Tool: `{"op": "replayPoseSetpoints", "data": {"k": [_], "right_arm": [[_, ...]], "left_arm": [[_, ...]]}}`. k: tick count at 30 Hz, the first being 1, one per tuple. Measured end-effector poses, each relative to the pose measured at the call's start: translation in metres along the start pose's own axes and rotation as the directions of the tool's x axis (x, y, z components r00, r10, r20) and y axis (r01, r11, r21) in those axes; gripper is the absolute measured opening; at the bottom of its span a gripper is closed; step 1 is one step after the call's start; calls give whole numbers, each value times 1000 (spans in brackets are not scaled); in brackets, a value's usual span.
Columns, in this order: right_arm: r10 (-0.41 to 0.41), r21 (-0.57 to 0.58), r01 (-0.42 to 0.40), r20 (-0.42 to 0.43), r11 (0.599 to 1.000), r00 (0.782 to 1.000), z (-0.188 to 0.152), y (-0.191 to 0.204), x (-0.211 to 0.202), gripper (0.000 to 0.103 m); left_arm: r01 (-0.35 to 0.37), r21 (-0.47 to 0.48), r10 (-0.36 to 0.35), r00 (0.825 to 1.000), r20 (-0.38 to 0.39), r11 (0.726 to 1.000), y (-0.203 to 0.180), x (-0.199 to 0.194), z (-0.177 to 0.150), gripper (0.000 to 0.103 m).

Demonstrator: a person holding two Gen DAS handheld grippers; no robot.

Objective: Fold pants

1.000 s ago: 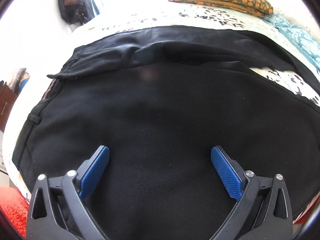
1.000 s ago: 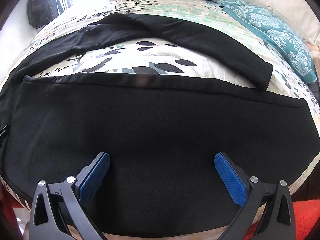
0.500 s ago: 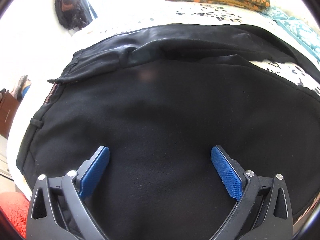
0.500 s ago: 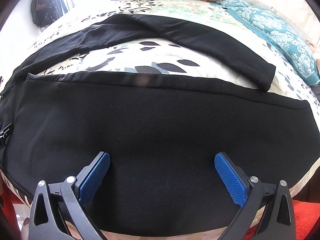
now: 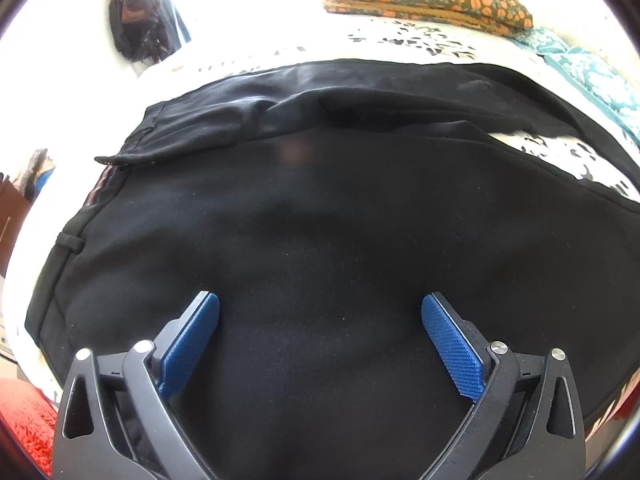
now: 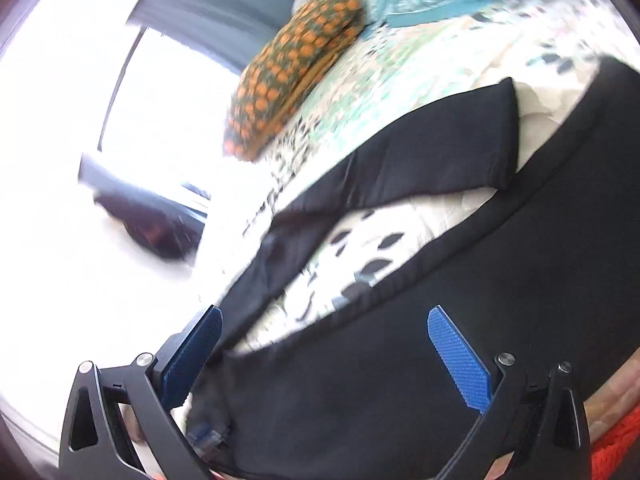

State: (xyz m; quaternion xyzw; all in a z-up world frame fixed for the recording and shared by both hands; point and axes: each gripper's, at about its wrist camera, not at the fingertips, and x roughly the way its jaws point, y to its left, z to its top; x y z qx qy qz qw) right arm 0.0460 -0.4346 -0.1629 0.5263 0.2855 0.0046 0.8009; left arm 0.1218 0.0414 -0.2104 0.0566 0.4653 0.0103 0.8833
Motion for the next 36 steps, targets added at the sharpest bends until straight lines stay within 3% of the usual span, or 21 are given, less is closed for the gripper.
{"op": "replayPoseSetpoints", "data": {"k": [4,8,12,14,15,19,21,22,23,24,30,36], "right_arm": [[51,174,-40,-60,984,997,30,-21,27,94],[55,246,-41,-50,968,997,45,-30,59,88],[-91,328,100,-43,939,995,59,-54,74,85],[-132,372,131,-24,919,991,56,-61,71,69],[-138,385,132,-12,914,990,54,-61,66,67],[-205,318,169,81,933,975,64,-63,45,68],[-187,330,155,68,931,980,70,-72,45,61],[-188,316,164,45,934,981,73,-73,47,41],[-198,290,180,31,940,980,75,-72,46,14],[-206,261,188,40,947,978,77,-68,41,7],[-208,5,209,103,978,973,82,-20,7,6],[-183,-121,204,162,972,970,49,5,-34,6]], "left_arm": [[2,-25,-2,1000,6,1000,1,0,1,102],[-8,-41,9,1000,9,999,0,0,2,102],[-7,-38,8,1000,12,999,0,0,1,102],[-10,-40,10,1000,8,999,0,0,2,102],[-11,-41,12,1000,7,999,0,0,2,102],[-26,-52,27,999,20,998,-1,1,2,102],[-29,-53,31,999,22,998,-2,1,1,102],[-29,-55,30,999,19,998,-2,1,2,102],[-28,-57,29,999,15,998,-2,2,3,102],[-27,-58,28,1000,12,998,-2,2,3,102],[-34,-58,35,999,24,998,-2,2,2,102],[-20,-62,17,999,-43,998,1,0,11,102]]}}
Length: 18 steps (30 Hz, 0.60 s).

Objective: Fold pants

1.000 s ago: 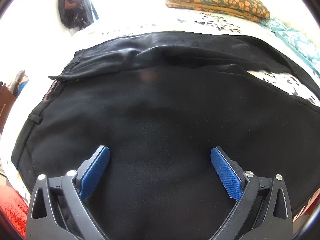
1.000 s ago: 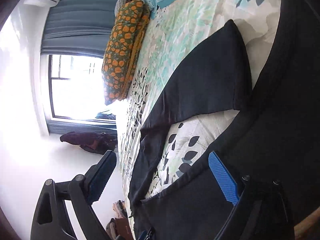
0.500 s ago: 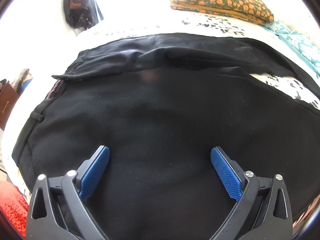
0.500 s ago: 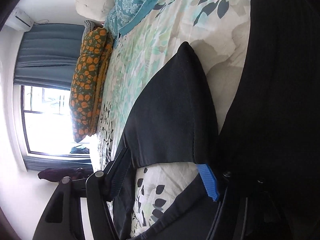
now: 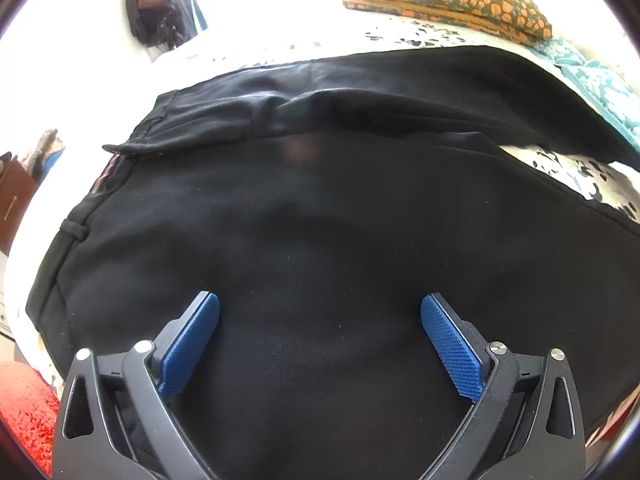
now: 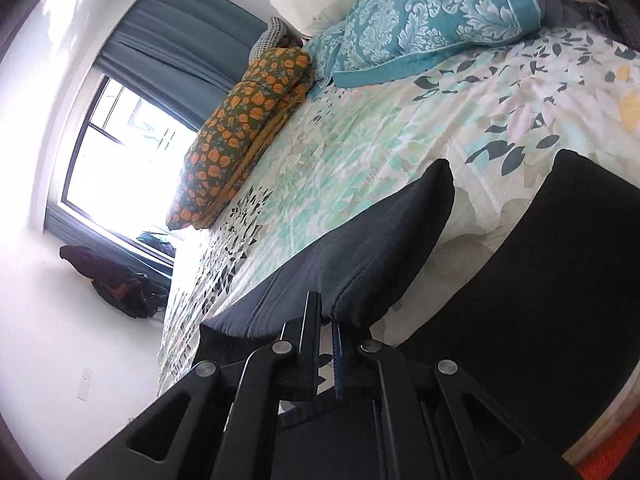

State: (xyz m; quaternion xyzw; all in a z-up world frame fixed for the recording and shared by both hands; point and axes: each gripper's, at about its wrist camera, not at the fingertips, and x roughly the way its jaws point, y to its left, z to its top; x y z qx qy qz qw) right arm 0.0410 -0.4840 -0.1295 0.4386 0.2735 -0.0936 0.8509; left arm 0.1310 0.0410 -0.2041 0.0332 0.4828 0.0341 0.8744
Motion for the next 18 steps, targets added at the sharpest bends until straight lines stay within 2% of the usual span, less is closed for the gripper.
{"op": "replayPoseSetpoints", "data": {"k": [4,9,15,18], "right_arm": [[30,34,-30,-4,999,1000,-13,-8,-26,6],[61,-42,-60,23,997,998,-14,-2,-63,6],[85,-159,-81,20,984,996,-25,20,-97,6],[99,-206,-94,14,974,995,-30,32,-104,6]], "left_arm": [[40,-37,-41,999,-21,999,6,-6,8,101],[109,-144,-111,994,-5,983,18,-10,25,101],[211,-285,-221,975,0,935,41,-3,62,101],[288,-351,-291,956,45,891,55,1,100,101]]}}
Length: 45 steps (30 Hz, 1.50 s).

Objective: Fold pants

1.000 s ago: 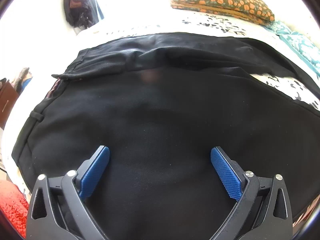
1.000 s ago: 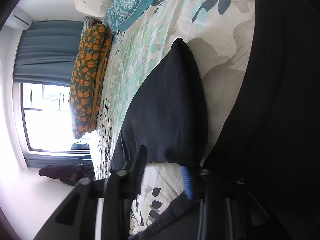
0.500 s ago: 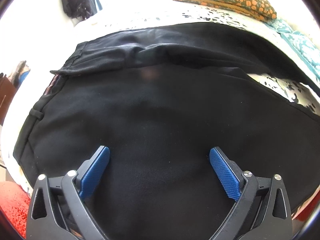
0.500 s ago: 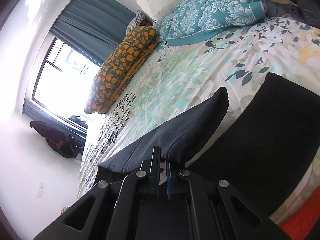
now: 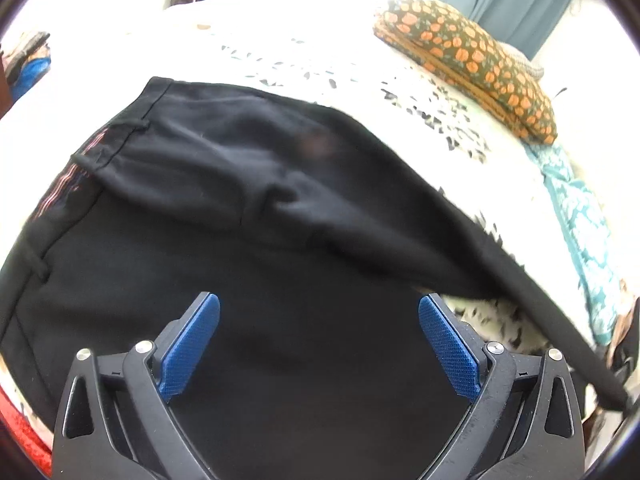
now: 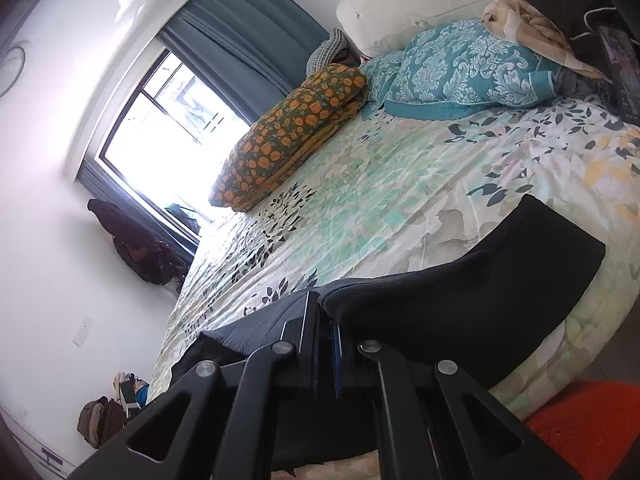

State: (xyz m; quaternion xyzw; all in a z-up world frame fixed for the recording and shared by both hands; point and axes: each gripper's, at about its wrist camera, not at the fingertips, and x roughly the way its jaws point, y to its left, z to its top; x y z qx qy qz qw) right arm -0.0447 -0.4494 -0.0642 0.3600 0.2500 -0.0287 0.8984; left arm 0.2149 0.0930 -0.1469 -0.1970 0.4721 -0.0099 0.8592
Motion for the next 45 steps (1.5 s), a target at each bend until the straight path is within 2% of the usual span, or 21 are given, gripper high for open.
{"op": "replayPoseSetpoints", "data": {"k": [3,9,18,23,24,25,26,27,30,32,34,35,37,39,40,42,43,45], "right_arm": [[19,-23,-19,-1,1000,1000,2,9,-3,6],[51,-37,-51,-2,998,999,6,15,-13,6],[97,-84,-98,-20,992,995,12,23,-44,6],[116,-126,-119,-31,985,993,17,29,-66,6],[115,-131,-119,-36,984,993,17,28,-68,6],[109,-132,-113,-42,985,993,19,26,-69,6],[97,-131,-103,-48,986,994,20,21,-67,6],[88,-122,-95,-56,988,995,22,16,-64,6],[83,-88,-89,-74,992,994,35,-1,-39,6],[70,-106,-80,-91,991,993,56,-2,-12,6],[83,-124,-91,-69,988,994,86,6,5,6],[111,-132,-116,-46,984,993,101,11,6,6],[156,-147,-156,-11,977,988,122,18,3,6],[161,-62,-162,-22,985,987,126,-3,5,6],[145,7,-145,-41,989,989,121,-23,9,6],[72,115,-59,-105,992,992,97,-67,19,6],[27,154,-3,-151,988,988,83,-86,26,6],[-57,206,110,-248,972,967,57,-117,40,6]], "left_arm": [[68,-82,-70,997,-22,994,1,14,44,101],[48,-194,-67,993,-95,980,-4,55,103,101],[16,-240,-55,986,-156,971,-21,111,122,100],[8,-222,-36,992,-123,975,-25,110,130,97],[0,-216,-25,994,-110,976,-24,107,132,78],[-5,-216,-22,993,-119,976,-22,106,134,7],[-21,-233,-18,987,-162,972,-17,110,135,10],[0,-264,-49,982,-180,964,-11,111,134,6],[15,-269,-61,985,-163,963,-6,98,135,5],[54,-281,-89,990,-113,958,-7,76,141,5],[141,-302,-152,988,-14,943,-9,36,144,5],[188,-290,-182,982,46,938,-9,11,141,5],[235,-207,-209,968,138,950,-7,-39,122,5],[231,-135,-209,964,163,964,4,-72,84,5],[221,-124,-201,967,155,967,14,-80,61,6],[172,-123,-161,983,90,977,33,-76,14,6],[135,-125,-129,990,49,983,41,-68,-7,6],[89,-134,-93,995,-28,987,55,-47,-37,5]]}}
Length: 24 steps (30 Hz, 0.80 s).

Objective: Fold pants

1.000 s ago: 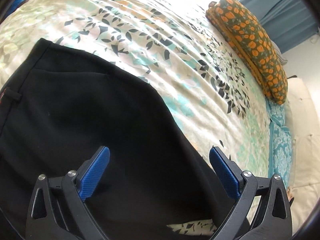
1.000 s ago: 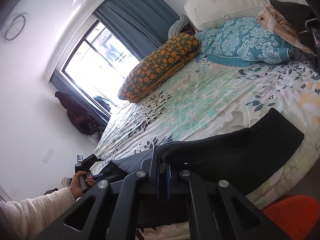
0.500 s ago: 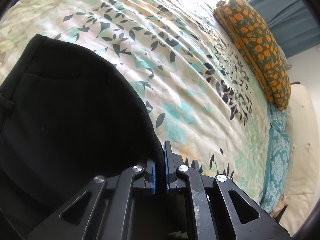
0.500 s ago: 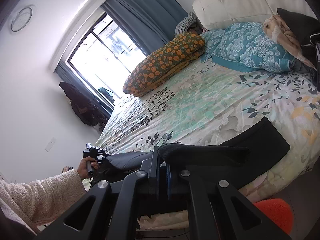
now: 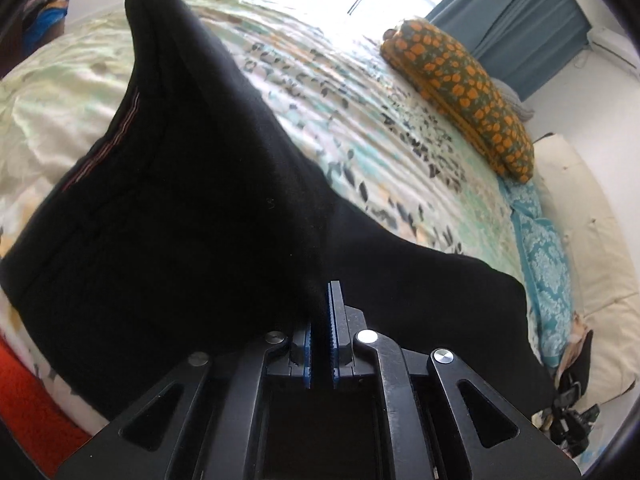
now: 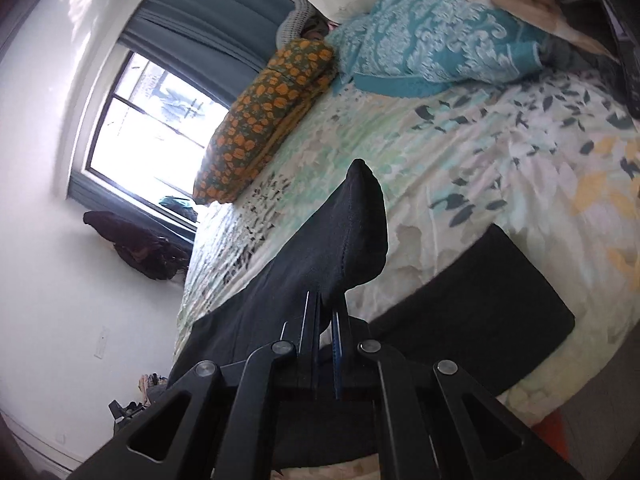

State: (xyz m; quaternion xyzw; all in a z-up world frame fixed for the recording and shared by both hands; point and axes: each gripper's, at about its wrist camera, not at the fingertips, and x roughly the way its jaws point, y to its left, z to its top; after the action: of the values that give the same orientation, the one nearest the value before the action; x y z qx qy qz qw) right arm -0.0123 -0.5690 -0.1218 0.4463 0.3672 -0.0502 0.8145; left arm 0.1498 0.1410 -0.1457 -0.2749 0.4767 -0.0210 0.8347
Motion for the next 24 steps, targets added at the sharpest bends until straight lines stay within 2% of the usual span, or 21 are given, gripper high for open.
{"op": "replayPoseSetpoints", "data": {"k": [2,4,10,17,24], "right_arm": [[-74,73,80,-83,994,994,-10,-25,17,6],[-96,156,114,-120,981,988,-14,-43,22,6],[-201,155,231,-186,960,962,-11,-59,24,6],[-380,-44,378,-147,925,913,-11,-29,27,6],[-427,3,430,-116,903,897,-9,-36,16,6]], "left_arm": [[-8,-34,7,999,-31,999,12,11,-15,5],[-12,-51,10,999,-43,999,15,16,-23,5],[-10,26,11,998,-57,1000,-2,7,-31,5],[-11,13,12,993,-122,1000,4,0,-49,5],[-14,32,19,985,-174,999,5,0,-64,5]]}}
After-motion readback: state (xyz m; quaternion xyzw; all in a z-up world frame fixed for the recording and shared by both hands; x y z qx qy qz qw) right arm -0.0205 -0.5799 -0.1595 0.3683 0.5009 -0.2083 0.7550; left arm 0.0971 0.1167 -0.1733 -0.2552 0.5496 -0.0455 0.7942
